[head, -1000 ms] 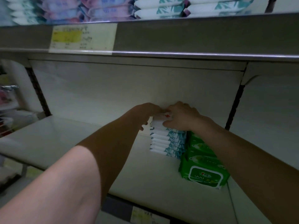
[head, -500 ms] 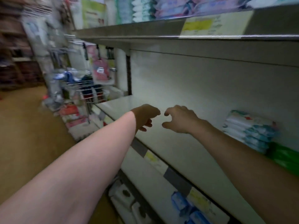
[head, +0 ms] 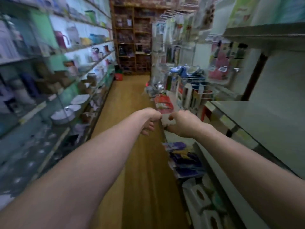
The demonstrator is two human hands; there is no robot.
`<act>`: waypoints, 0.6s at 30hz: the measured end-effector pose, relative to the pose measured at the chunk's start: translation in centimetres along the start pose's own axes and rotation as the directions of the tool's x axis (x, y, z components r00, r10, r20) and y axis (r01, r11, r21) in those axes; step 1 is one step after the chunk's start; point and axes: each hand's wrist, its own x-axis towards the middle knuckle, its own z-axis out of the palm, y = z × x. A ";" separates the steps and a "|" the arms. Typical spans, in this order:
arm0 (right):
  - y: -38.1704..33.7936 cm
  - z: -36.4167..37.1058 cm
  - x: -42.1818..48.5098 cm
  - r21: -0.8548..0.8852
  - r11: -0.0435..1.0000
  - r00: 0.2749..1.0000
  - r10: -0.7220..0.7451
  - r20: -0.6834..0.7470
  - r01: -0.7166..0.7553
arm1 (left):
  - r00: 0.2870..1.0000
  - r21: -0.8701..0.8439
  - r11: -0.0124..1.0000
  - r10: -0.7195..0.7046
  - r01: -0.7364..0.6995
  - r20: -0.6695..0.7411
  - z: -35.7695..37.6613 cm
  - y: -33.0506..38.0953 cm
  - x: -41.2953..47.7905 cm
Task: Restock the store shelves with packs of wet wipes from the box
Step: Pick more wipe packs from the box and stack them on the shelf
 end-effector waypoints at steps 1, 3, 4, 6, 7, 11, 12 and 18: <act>-2.3 0.5 0.5 -0.011 0.999 0.999 -0.042 0.018 0.042 | 0.999 -0.007 1.000 -0.025 0.025 -0.024 -1.7 -1.7 0.0; -6.7 1.6 1.3 -0.026 0.994 0.993 -0.107 0.046 0.109 | 0.996 -0.018 0.997 -0.073 0.072 -0.059 -4.8 -5.1 -0.2; -8.8 2.1 1.6 -0.021 0.990 0.989 -0.135 0.055 0.136 | 0.993 -0.026 0.995 -0.096 0.094 -0.074 -6.3 -6.7 -0.4; -12.8 3.3 2.0 -0.005 0.981 0.977 -0.192 0.089 0.193 | 0.986 -0.047 0.991 -0.132 0.128 -0.097 -9.1 -9.9 -0.8; -14.8 3.8 2.1 0.003 0.975 0.969 -0.222 0.112 0.223 | 0.982 -0.061 0.988 -0.150 0.144 -0.111 -10.5 -11.6 -0.9; -21.7 6.4 2.3 0.049 0.944 0.924 -0.329 0.193 0.326 | 0.954 -0.132 0.967 -0.240 0.219 -0.181 -14.9 -18.1 -1.4; -23.5 7.2 2.2 0.061 0.934 0.909 -0.358 0.214 0.353 | 0.941 -0.151 0.957 -0.274 0.247 -0.200 -15.8 -19.9 -1.6; -33.3 12.6 1.7 0.040 0.830 0.759 -0.528 0.380 0.557 | 0.841 -0.262 0.869 -0.481 0.419 -0.249 -20.3 -31.5 -2.4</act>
